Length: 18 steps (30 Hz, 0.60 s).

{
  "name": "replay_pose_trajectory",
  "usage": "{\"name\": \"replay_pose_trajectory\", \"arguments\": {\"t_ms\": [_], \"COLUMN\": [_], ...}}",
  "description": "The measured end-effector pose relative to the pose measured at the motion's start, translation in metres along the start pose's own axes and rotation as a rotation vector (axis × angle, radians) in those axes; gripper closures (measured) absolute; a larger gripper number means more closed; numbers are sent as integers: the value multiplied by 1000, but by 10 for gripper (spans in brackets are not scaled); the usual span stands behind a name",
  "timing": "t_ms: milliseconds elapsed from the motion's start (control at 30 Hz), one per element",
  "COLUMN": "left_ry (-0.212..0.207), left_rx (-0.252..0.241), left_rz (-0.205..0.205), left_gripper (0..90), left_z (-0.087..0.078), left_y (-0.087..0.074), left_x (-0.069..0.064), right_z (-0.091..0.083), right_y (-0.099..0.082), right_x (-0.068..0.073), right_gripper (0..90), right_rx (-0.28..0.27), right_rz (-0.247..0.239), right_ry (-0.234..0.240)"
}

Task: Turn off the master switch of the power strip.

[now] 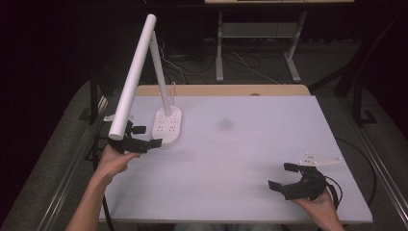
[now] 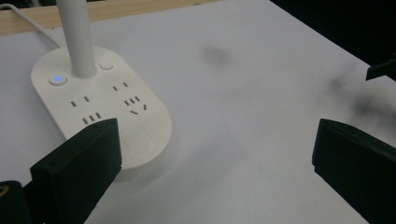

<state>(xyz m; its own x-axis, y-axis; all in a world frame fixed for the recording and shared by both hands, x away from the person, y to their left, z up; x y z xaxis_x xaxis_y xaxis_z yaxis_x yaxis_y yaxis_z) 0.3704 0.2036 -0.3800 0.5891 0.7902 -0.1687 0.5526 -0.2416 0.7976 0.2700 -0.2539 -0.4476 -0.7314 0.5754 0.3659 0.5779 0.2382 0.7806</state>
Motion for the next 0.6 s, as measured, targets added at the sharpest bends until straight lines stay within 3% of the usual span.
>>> {"name": "replay_pose_trajectory", "arguments": {"t_ms": [600], "left_ry": [38], "left_rx": [21], "left_rz": [-25], "left_gripper": [10], "left_z": [13], "left_y": [14], "left_x": [21], "right_z": [0], "right_y": [-1], "right_x": [0], "right_gripper": [0], "right_rx": [5], "right_rz": [11], "right_ry": [1]}}
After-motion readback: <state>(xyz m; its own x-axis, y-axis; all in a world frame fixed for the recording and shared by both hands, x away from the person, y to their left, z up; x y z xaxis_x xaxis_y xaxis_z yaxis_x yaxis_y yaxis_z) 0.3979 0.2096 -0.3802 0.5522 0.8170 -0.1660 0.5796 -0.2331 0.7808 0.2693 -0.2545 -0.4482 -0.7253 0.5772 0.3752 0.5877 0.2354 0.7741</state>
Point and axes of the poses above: each handheld gripper's, and its own axes: z roughly forward along the jaws, y roughly out of its top, x roughly to its left, the point moved 5 cm from there along z, roughly forward along the jaws, and after that the axes turned 10 degrees about y, right-handed, at the moved point
